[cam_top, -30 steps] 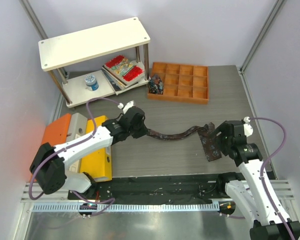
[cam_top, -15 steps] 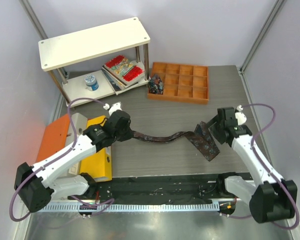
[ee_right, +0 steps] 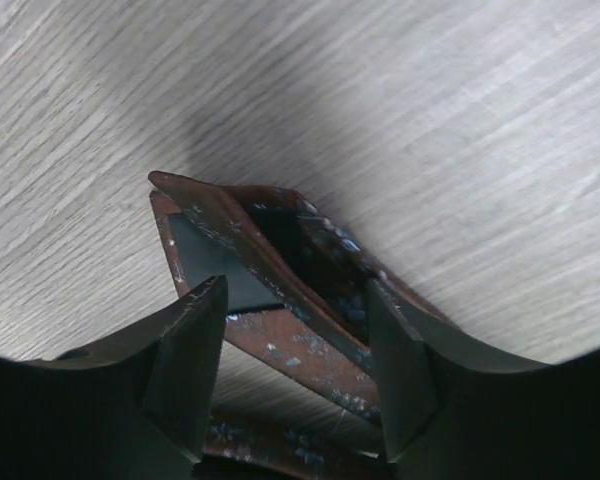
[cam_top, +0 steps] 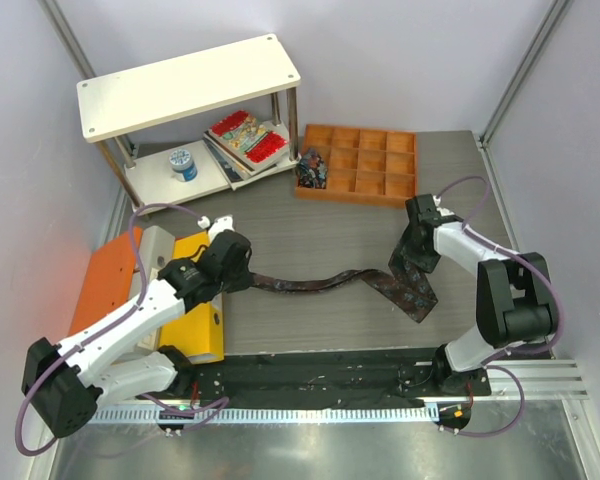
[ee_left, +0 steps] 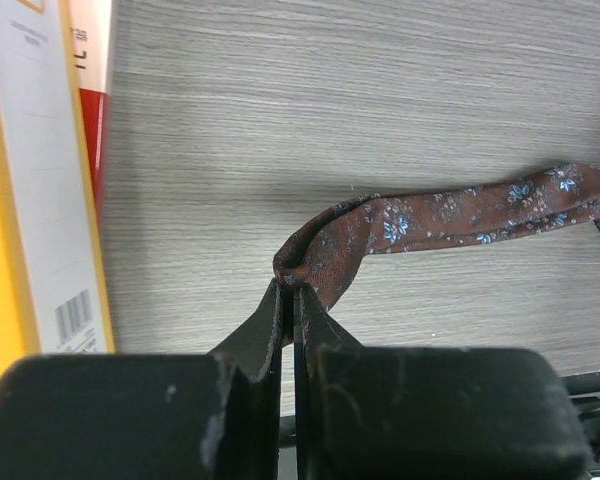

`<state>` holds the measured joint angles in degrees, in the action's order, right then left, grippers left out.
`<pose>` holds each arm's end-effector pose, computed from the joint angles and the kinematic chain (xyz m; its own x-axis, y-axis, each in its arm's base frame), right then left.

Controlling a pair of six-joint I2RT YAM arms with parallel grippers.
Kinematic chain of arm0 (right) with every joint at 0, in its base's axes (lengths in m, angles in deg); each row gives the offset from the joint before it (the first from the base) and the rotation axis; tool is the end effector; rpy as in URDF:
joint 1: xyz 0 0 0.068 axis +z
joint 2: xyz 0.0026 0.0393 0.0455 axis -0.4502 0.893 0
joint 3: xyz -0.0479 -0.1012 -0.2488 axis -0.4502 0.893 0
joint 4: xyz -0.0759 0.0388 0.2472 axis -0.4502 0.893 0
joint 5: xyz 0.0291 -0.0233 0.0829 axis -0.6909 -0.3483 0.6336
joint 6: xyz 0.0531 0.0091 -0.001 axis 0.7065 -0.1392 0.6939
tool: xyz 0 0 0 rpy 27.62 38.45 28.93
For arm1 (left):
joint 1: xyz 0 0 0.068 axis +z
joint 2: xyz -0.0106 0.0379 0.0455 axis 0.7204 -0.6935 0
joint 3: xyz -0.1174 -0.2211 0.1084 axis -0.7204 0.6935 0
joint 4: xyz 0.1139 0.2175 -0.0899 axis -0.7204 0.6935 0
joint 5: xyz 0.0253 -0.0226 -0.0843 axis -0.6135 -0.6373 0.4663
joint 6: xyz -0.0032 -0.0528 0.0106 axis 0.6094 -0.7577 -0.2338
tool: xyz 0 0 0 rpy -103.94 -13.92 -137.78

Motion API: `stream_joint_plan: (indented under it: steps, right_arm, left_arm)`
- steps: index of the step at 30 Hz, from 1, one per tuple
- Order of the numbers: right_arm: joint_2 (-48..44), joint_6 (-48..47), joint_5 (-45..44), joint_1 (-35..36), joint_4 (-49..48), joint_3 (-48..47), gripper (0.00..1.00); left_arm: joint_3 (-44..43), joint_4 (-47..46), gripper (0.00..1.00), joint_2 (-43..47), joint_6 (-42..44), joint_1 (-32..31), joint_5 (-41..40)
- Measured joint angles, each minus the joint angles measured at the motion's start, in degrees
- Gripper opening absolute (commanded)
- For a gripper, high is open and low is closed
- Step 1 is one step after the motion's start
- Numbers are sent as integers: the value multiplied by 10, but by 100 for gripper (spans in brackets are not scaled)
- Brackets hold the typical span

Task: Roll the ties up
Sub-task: Flatten out the tie at the center of the board.

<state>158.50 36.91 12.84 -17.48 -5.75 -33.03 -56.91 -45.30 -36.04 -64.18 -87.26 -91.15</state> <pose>0.2781 0.0370 0.1736 -0.7650 0.4928 -0.4146 0.5193 0.8528 0.0555 0.1635 -0.1295 0.2579 -0.7618 -0.3075 -0.5702 -0.1295 0.9347 -0.3311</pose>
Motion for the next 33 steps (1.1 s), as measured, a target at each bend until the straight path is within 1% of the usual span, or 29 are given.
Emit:
stream_joint_plan:
  steps: [2,3,4,5,6,8,9,17,20,24,25,29,31,33]
  right_arm:
    - [15,-12,0,5,0,-10,49]
    - [21,-17,0,7,-1,-13,37]
    - [27,-19,0,10,-2,-17,30]
    - [31,-23,0,13,-2,-19,25]
    - [33,-26,0,17,-3,-20,17]
    - [37,-30,-1,24,-3,-20,8]
    - [40,-30,-2,26,-4,-20,1]
    - [39,-30,-2,29,-13,-20,1]
    - [20,-30,-16,21,17,-38,1]
    - [-34,-32,-32,-26,59,-119,1]
    - [-56,-32,-33,-50,64,-153,1]
    - [-124,-32,-34,-130,64,-230,1]
    - [-151,-31,-34,-150,60,-238,1]
    - [-175,-27,-28,-153,52,-228,1]
  left_arm:
    - [0,2,0,3,6,4,0]
    - [0,2,0,5,8,5,0]
    - [0,2,0,7,9,7,0]
    - [0,2,0,10,10,9,-1]
    - [1,3,0,12,11,12,-1]
    - [3,3,0,15,12,15,-1]
    - [5,3,0,16,13,17,-1]
    - [22,10,0,20,13,24,0]
    - [16,27,0,31,13,24,0]
    - [-8,43,0,80,24,25,2]
    - [-20,44,0,96,28,25,4]
    - [-70,41,0,136,51,25,23]
    - [-89,38,0,139,61,25,36]
    - [-98,30,0,139,73,25,53]
